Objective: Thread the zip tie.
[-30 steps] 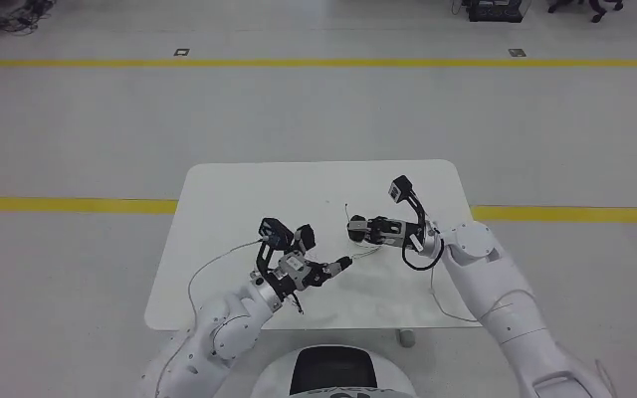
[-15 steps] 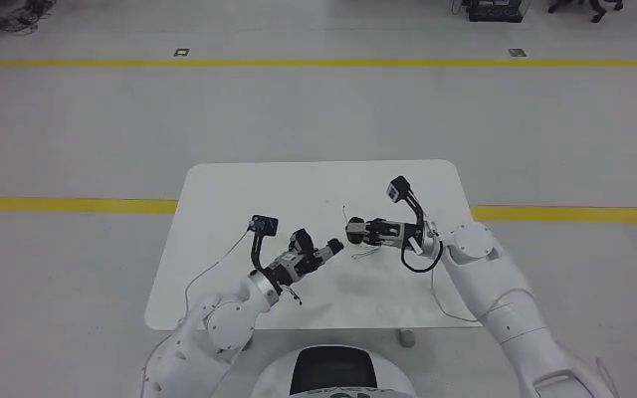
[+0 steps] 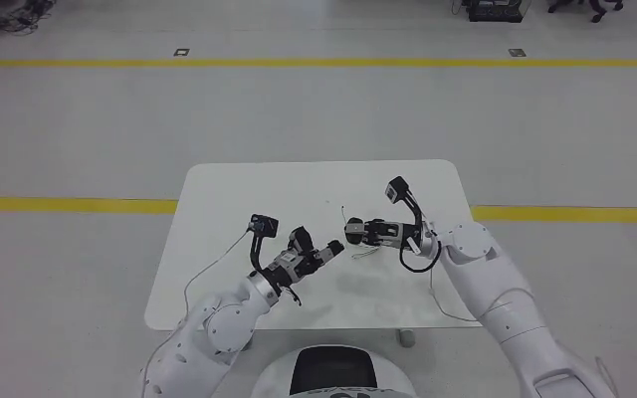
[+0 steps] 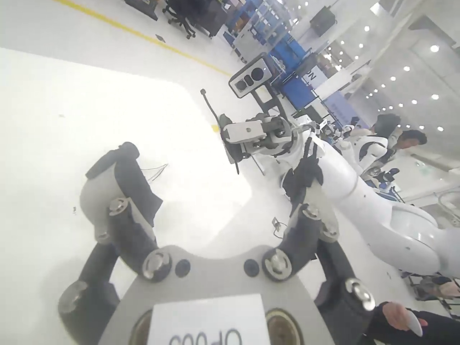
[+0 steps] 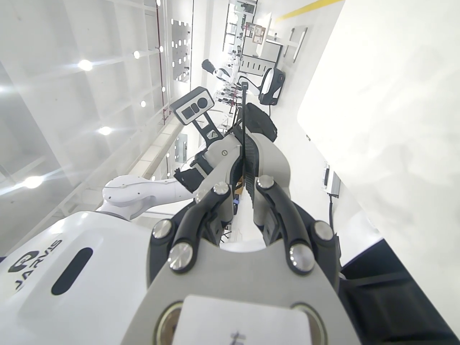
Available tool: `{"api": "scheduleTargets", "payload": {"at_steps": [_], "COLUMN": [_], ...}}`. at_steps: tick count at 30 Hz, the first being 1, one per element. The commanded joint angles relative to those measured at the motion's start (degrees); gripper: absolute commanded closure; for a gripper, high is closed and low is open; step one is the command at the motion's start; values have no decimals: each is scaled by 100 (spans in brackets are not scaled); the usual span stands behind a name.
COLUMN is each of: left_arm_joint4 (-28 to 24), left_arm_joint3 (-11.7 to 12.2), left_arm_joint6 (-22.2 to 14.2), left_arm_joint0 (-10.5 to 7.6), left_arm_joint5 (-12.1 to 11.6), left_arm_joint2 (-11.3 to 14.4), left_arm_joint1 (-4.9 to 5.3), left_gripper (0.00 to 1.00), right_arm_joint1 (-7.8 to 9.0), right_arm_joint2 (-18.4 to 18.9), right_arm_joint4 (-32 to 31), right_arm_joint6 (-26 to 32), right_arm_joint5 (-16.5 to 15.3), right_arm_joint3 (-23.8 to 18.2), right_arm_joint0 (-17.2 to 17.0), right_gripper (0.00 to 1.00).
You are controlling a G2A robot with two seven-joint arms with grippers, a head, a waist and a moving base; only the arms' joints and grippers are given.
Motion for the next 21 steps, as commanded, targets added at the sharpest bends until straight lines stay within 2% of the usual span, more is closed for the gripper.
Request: {"api": "scheduleTargets", "payload": {"at_steps": [1, 4, 9, 21], "left_arm_joint4": [144, 528, 1213, 1645], "left_arm_joint3": [-8, -15, 0, 36], "left_arm_joint6": [42, 115, 251, 596], "left_arm_joint0": [-4, -19, -11, -31], "left_arm_joint5": [-60, -188, -207, -199], "left_arm_joint2": [7, 31, 130, 225], "left_arm_joint1": [8, 25, 45, 52], "left_gripper": [0, 0, 0, 0], "right_arm_joint1": [3, 8, 17, 35], "right_arm_joint2": [-11, -25, -43, -94], "right_arm_joint4": [6, 18, 51, 116], "right_arm_joint6": [-1, -8, -23, -29], "right_arm_joint5": [-2, 1, 10, 25], "right_arm_joint3": [5, 16, 30, 57], "right_arm_joint0": [6, 13, 20, 38], "right_gripper": [100, 100, 100, 100]}}
